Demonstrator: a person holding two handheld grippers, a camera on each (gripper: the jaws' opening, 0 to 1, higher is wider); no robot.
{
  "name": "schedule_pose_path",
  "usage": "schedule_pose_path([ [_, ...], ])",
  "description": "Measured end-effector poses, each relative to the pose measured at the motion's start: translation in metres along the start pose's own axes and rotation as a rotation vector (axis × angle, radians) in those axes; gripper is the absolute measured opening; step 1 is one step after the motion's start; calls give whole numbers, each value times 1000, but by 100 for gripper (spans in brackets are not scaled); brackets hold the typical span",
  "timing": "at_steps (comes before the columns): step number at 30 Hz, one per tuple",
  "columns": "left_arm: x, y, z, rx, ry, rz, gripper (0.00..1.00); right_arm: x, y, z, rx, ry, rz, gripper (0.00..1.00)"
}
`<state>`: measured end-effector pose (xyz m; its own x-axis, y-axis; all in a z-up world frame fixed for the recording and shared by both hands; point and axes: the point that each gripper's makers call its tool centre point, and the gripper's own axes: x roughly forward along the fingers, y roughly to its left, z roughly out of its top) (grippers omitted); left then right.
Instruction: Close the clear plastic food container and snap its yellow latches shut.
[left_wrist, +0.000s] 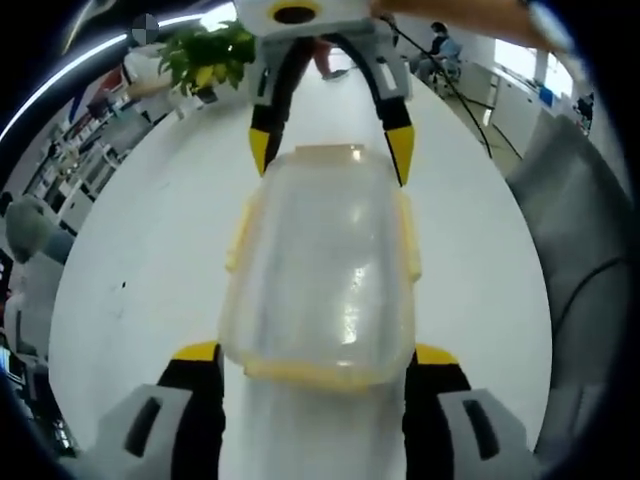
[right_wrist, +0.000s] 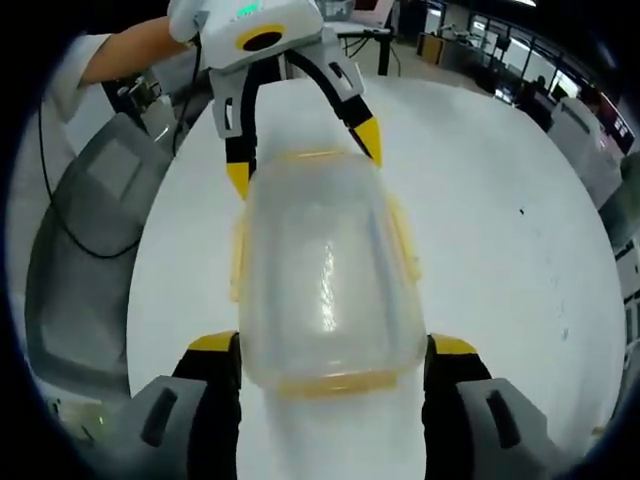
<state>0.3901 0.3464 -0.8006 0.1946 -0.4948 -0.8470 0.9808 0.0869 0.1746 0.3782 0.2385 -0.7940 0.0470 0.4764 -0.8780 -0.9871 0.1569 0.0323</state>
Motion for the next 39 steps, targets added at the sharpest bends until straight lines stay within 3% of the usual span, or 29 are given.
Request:
schedule_pose_path([
  [22, 9, 51, -5, -4, 4, 4, 70, 5, -50, 12, -7, -23, 4, 72],
  [39, 16, 76, -3, 12, 8, 4, 70, 5, -73, 16, 2, -43, -4, 72],
])
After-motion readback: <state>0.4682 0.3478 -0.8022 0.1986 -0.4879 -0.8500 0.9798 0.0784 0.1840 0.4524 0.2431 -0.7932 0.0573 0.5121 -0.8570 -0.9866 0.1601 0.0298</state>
